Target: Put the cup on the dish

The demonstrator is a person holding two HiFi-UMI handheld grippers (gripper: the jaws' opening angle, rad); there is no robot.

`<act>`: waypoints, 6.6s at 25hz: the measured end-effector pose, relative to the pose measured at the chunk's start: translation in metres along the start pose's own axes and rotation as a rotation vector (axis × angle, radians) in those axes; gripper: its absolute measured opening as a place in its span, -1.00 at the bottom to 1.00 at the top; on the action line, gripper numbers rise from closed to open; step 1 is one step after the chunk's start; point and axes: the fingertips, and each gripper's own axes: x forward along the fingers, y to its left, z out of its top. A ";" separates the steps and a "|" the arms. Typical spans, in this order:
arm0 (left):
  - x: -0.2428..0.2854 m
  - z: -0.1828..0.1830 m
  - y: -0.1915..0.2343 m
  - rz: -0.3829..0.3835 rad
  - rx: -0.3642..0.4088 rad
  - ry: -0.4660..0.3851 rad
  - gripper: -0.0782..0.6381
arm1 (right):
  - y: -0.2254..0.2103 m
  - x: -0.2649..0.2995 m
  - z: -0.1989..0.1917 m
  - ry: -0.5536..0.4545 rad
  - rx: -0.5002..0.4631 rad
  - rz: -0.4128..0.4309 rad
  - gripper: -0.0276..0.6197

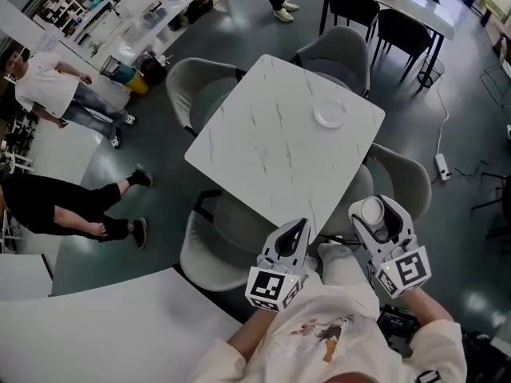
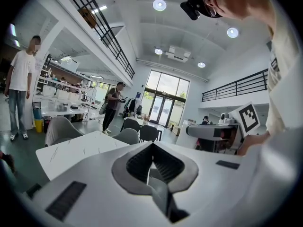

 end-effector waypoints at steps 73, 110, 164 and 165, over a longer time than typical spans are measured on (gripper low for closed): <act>0.283 -0.101 0.131 0.208 0.048 -0.014 -0.77 | -0.208 0.248 -0.179 0.030 -0.095 0.045 -0.08; 0.374 -0.140 0.187 0.224 0.042 -0.029 -0.77 | -0.265 0.376 -0.244 0.026 -0.064 -0.034 -0.08; 0.363 -0.135 0.183 0.200 0.065 -0.037 -0.77 | -0.282 0.397 -0.248 0.016 -0.019 -0.119 0.11; 0.360 -0.134 0.181 0.202 0.059 -0.036 -0.77 | -0.281 0.394 -0.245 0.015 -0.017 -0.118 0.11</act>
